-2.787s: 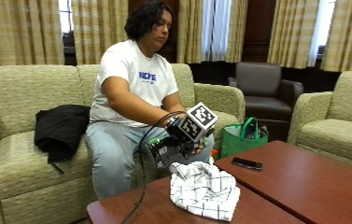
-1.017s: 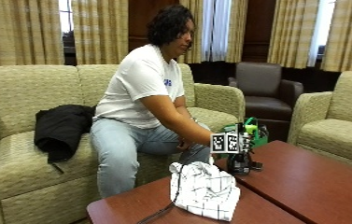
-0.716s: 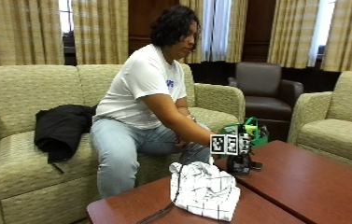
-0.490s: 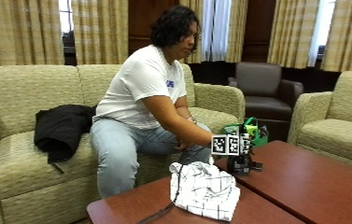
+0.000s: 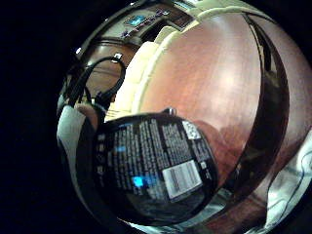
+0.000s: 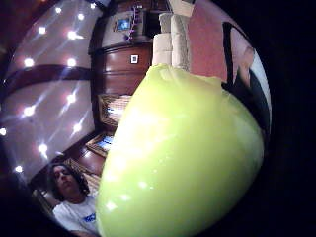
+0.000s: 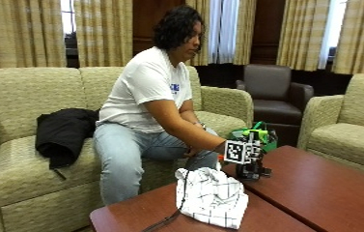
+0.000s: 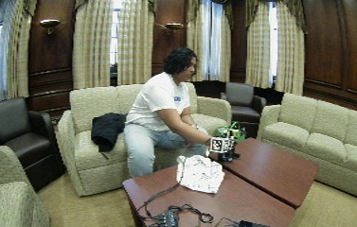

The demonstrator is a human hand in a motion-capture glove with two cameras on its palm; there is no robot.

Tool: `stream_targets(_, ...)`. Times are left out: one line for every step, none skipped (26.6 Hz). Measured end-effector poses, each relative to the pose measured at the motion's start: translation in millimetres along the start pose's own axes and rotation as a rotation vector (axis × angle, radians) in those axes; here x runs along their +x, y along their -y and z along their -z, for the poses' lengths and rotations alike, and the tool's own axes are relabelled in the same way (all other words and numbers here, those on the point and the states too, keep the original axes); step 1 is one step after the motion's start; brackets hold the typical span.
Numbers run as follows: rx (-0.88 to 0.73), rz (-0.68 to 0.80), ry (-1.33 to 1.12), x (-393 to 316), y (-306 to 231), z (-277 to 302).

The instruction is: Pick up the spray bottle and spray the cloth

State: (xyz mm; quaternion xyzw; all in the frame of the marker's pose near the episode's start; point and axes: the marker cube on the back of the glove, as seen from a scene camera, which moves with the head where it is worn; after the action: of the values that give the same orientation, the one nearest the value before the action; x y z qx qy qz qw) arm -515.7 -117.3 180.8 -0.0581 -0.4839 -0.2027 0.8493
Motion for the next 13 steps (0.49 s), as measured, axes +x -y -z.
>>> stream_targets(0.000, -0.008, -0.012, 0.7, 0.6, 0.8)
stream_targets(-0.004, -0.015, -0.023, 1.4, 1.0, 1.7)
stream_targets(-0.015, -0.020, -0.031, 2.1, 0.7, 2.4)
stream_targets(-0.038, -0.025, -0.037, 3.0, -0.7, 3.3)
stream_targets(-0.076, -0.030, -0.042, 4.2, -3.5, 4.6)
stream_targets(-0.128, -0.034, -0.046, 5.7, -7.8, 6.1)
stream_targets(-0.184, -0.036, -0.050, 7.5, -12.4, 7.2)
stream_targets(-0.225, -0.035, -0.054, 9.0, -15.4, 7.1)
stream_targets(-0.236, -0.033, -0.057, 10.0, -15.0, 5.6)
stream_targets(-0.223, -0.029, -0.058, 10.6, -11.6, 3.5)
stream_targets(-0.199, -0.025, -0.058, 10.7, -6.9, 1.9)
stream_targets(-0.179, -0.022, -0.058, 10.6, -3.0, 1.1)
stream_targets(-0.170, -0.020, -0.057, 10.5, -0.9, 0.9)
